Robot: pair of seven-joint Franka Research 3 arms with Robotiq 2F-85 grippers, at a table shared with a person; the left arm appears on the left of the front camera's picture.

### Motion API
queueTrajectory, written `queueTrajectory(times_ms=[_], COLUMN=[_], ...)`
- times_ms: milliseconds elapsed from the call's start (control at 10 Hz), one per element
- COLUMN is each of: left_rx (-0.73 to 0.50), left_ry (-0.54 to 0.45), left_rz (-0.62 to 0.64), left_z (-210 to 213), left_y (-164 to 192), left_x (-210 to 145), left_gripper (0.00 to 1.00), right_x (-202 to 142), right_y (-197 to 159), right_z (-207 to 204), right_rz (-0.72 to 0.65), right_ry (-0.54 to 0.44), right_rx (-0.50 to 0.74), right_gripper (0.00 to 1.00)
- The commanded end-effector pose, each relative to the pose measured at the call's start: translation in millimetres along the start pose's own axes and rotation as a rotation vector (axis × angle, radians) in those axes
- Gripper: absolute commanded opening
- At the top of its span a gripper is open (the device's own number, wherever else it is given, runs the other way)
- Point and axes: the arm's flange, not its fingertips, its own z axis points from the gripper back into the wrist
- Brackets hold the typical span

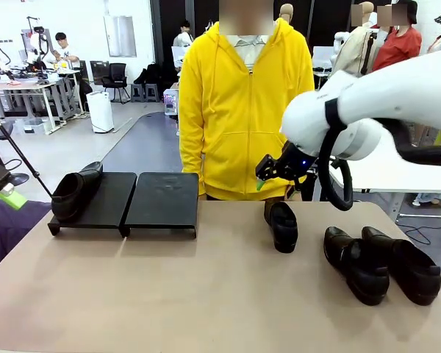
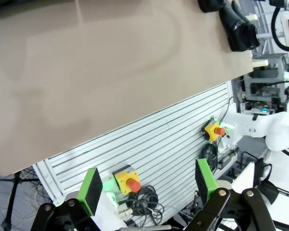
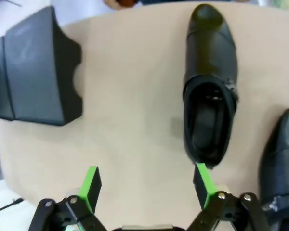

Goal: Organize the shoes by placing them on the stand.
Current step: Pick up one Shoe and place it in the middle of the table.

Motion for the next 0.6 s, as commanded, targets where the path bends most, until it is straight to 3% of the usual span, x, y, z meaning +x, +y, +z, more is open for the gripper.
queueTrajectory(times_ms=[0, 100, 500], left_rx=[-0.008, -0.008, -0.008], left_ry=[-0.014, -0.014, -0.014], left_rz=[0.010, 0.010, 0.010], left_z=[-0.9, -0.9, -0.9], left_y=[-0.2, -0.2, -0.2], left_x=[0.2, 0.2, 0.2], left_gripper=[1.00, 1.00, 1.00], right_x=[3.5, 0.0, 3.0], right_y=[11.4, 0.0, 1.4], right_z=[38.0, 0.0, 4.4], right_rz=[-0.021, 0.000, -0.004], right_ry=[0.066, 0.000, 0.023], right_rx=[0.001, 0.000, -0.004], right_gripper=[1.00, 1.00, 1.00])
